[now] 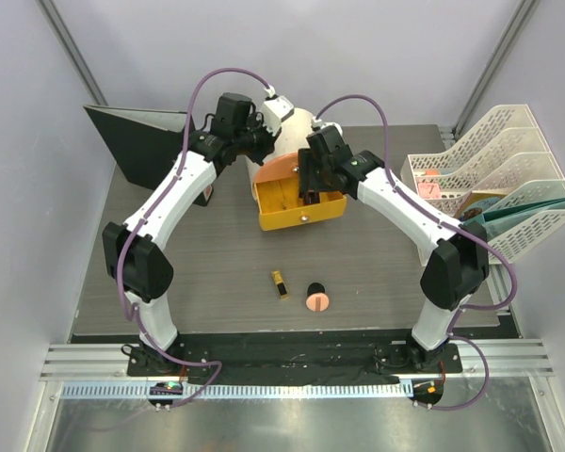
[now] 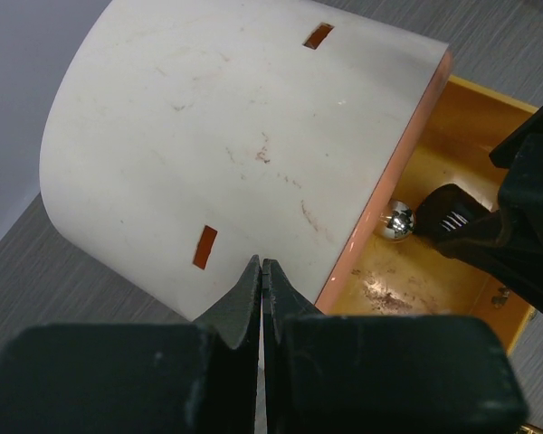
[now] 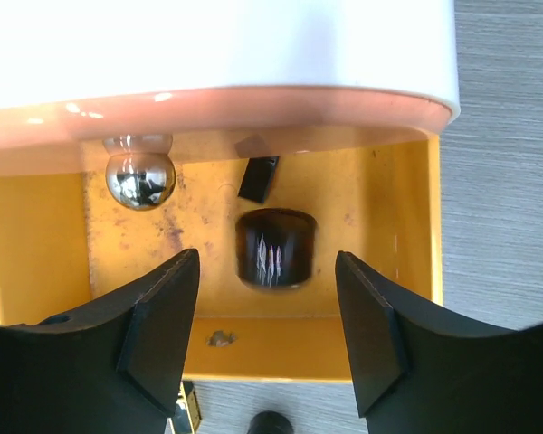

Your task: Organize the makeup

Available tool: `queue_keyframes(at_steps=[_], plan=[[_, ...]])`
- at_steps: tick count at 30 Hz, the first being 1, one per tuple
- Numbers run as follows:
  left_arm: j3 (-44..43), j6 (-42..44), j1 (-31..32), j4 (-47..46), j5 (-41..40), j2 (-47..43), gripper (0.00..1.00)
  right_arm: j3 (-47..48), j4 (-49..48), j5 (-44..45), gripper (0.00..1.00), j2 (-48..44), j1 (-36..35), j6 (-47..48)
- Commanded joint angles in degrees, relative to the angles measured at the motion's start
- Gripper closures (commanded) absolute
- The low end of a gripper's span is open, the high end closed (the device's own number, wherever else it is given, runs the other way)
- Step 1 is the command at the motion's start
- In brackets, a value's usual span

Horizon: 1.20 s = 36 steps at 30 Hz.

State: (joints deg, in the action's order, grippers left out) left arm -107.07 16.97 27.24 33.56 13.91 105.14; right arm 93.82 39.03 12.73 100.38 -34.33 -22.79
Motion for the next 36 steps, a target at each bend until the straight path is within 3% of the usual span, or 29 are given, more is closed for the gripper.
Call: queue_keyframes(at_steps=[1,9,13,20,28,36], plan=[[-0.6,0.5,-0.2,1.9,-0.1,-1.5,1.00,2.9,-1.9,0.5,0.33,0.3,0.4,-0.2],[-0.7,0.9,-0.2,2.4,-0.5,-1.5,1.00,3.9,-2.6,1.4,0.32,-4.3,0.5,1.4],[-0.7,1.0,-0.2,2.3,-0.8,-1.5,1.00,1.8,-1.1,-4.1,0.31,-9.9,0.5,4.9],[-0.7,0.6,-0.2,2.9,-1.3,-1.4,1.00,-7.3,5.2,-15.3,0.22,-19.8,-0.1,8.1],[-0.7,0.1,-0.2,2.8,-1.0,-1.1,1.00,-18.5,13.2,-21.4,0.24,-25.1,-3.8,8.8],[-1.0,0.0,-0.2,3.1,-1.3,-0.8,1.00,-26.8,16.1,-26.2,0.29,-22.7,-7.6,8.2]])
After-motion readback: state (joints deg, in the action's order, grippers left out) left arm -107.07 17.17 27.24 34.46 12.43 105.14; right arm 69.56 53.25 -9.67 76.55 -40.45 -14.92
